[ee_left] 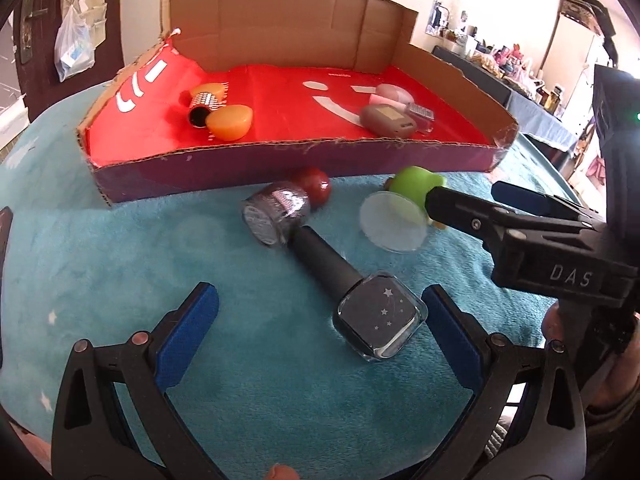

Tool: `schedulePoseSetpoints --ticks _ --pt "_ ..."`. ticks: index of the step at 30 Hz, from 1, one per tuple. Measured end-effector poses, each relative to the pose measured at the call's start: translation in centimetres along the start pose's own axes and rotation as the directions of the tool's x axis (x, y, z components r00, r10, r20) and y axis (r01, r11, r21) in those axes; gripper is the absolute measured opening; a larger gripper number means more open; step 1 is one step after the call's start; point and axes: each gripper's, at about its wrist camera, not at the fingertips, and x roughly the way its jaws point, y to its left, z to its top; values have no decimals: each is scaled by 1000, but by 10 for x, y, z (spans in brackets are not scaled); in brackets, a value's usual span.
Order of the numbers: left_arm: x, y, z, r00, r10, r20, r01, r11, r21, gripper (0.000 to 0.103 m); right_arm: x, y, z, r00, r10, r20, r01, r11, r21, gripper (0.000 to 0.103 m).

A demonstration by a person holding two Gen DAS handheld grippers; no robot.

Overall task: Organize rigid objects
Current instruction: 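Grasp the black star-capped nail polish with the left gripper while the right reaches toward the green toy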

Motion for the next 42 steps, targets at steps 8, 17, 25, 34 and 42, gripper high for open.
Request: schedulePoseSetpoints --ticks 8,17,25,34,42 --pt "-6 8 -6 999 34 19 -33 999 -2 103 10 9 3 1000 1 -13 -2 999 -33 103" --pt "-10 -12 -9 999 -25 29 24 999 33 46 16 8 7 995 91 -40 -90 996 13 74" --pt "-15 -21 -12 996 -80 33 77 995 65 42 14 12 5 986 158 -54 -158 987 19 49" --pt "-35 -11 -5 991 -67 114 60 996 64 42 -16 11 10 985 167 31 -168 985 24 49" --pt "-49 1 13 982 -56 180 47 997 55 42 -38 12 22 977 187 99 -190 982 16 49"
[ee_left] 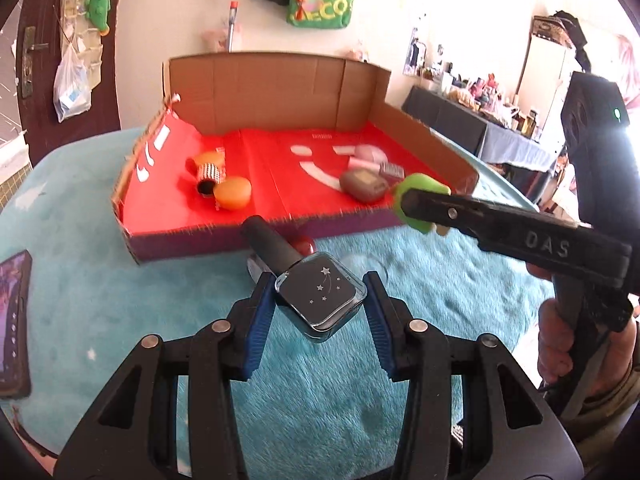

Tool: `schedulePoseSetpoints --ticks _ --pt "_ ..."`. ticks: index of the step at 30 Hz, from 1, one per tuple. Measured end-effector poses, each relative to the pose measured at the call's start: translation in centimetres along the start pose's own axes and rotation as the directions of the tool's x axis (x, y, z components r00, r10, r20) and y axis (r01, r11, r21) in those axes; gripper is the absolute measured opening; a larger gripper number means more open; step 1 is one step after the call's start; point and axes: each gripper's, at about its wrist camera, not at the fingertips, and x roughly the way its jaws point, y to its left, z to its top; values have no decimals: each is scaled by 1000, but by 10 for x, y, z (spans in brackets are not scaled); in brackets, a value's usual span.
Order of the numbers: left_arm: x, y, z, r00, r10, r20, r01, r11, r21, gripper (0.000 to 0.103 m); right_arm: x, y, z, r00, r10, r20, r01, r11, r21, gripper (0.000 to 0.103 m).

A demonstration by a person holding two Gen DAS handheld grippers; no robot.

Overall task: Organize rigid objects
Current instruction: 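Carry the nail polish and green toy into the red box with both grippers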

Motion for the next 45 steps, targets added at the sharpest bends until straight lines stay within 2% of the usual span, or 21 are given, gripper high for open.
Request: schedulePoseSetpoints --ticks 6,25,37,45 --pt "-5 5 13 999 4 38 -4 1000 -3 42 -4 1 4 1000 8 12 -8 1000 0 49" --pt "3 17 40 998 5 63 -4 1000 -17 42 10 0 13 1000 12 -3 -12 1000 -6 49" --pt "18 25 50 999 -5 44 6 1000 -25 42 22 1 24 1000 4 -16 -4 1000 -31 49" --pt "35 33 54 1000 -20 0 20 999 -36 42 38 0 31 999 -8 -50 6 999 -46 49"
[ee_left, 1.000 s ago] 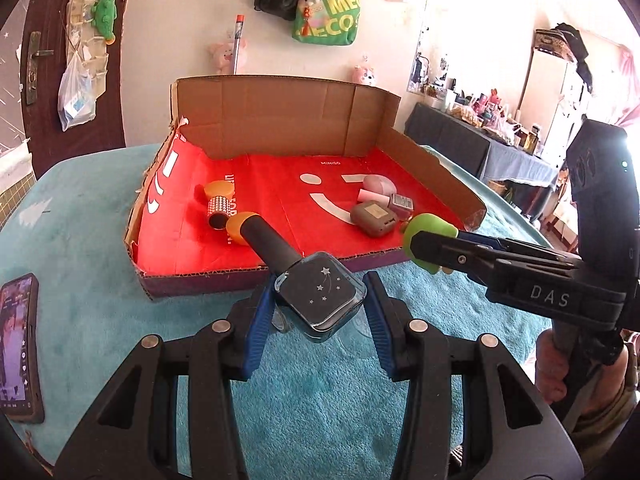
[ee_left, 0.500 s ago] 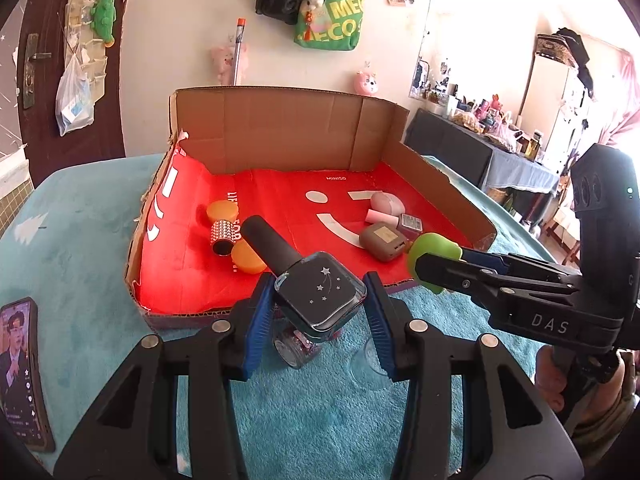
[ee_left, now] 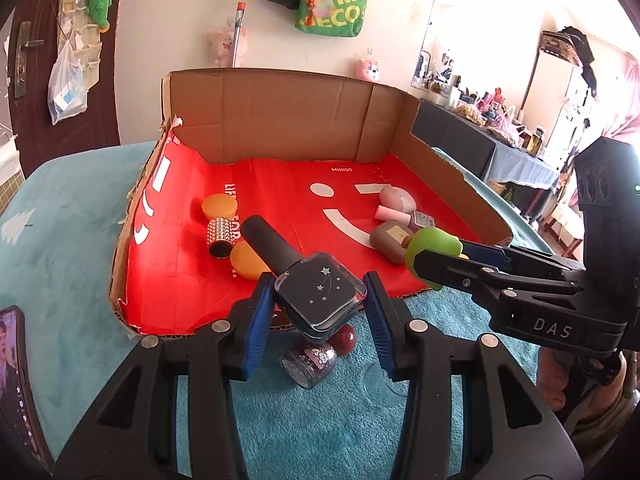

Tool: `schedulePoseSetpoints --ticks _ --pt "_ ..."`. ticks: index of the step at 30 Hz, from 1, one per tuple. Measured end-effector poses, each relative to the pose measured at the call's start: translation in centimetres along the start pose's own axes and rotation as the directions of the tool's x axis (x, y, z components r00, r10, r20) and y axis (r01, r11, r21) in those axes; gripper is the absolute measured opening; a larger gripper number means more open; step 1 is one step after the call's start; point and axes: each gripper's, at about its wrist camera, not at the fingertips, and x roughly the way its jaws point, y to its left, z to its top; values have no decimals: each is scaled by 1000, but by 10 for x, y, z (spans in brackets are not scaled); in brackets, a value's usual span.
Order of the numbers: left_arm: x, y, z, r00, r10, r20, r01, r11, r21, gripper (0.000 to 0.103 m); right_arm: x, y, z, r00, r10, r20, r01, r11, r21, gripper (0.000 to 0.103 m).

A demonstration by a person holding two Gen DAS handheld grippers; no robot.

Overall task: Organize rigid objects
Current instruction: 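Carry the nail polish and green toy into the red box with both grippers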

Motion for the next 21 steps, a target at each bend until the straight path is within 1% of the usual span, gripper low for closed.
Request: schedulePoseSetpoints --ticks 5,8,12,21 --pt "11 4 2 999 -12 -35 12 1000 -6 42 10 -3 3 1000 0 -28 0 1000 3 49" --pt "19 6 3 998 -25 -60 25 1000 -13 42 20 -5 4 998 2 -59 -2 1000 7 49" --pt "27 6 3 996 -27 -83 27 1000 -8 42 27 -7 5 997 3 -81 -2 1000 9 49" --pt "36 4 3 993 -51 -108 51 999 -1 42 40 -10 6 992 0 -124 1 1000 9 49"
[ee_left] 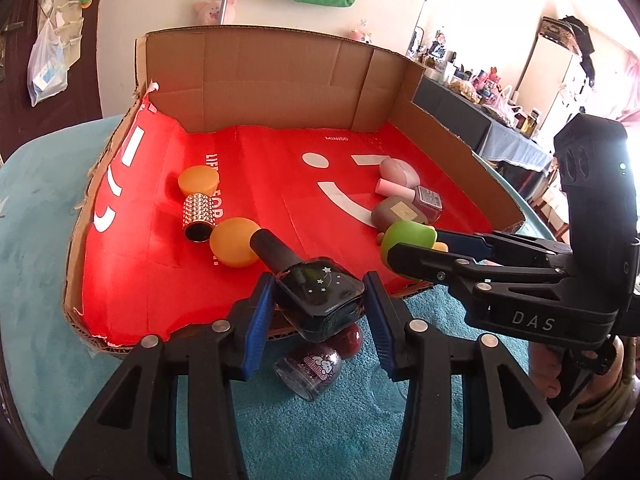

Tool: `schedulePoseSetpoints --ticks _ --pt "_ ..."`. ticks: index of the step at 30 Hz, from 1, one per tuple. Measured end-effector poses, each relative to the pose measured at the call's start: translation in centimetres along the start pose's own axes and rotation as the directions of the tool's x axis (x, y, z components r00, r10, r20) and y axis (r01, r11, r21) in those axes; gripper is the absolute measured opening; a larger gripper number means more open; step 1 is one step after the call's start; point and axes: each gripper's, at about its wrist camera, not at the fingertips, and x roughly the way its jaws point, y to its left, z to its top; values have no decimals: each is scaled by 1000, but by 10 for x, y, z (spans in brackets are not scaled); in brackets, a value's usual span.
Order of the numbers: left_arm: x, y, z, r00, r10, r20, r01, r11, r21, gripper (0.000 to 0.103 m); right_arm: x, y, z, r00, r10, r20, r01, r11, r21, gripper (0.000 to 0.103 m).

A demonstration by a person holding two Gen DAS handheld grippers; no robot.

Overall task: Organize rigid objects
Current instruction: 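Carry the nail polish and green toy into the red box with both grippers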

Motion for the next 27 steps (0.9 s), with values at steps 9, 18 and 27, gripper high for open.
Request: schedulePoseSetpoints --ticks 9,18,27 --pt "14 5 6 999 -4 -33 4 1000 -14 42 8 -4 2 1000 -7 -24 7 1000 10 49" --pt "29 13 10 998 14 -64 -16 999 -36 42 17 -5 5 999 2 -43 -2 1000 8 49" --pt "43 30 17 996 46 -78 -51 996 -73 42 30 -7 12 998 18 -59 -17 1000 13 49"
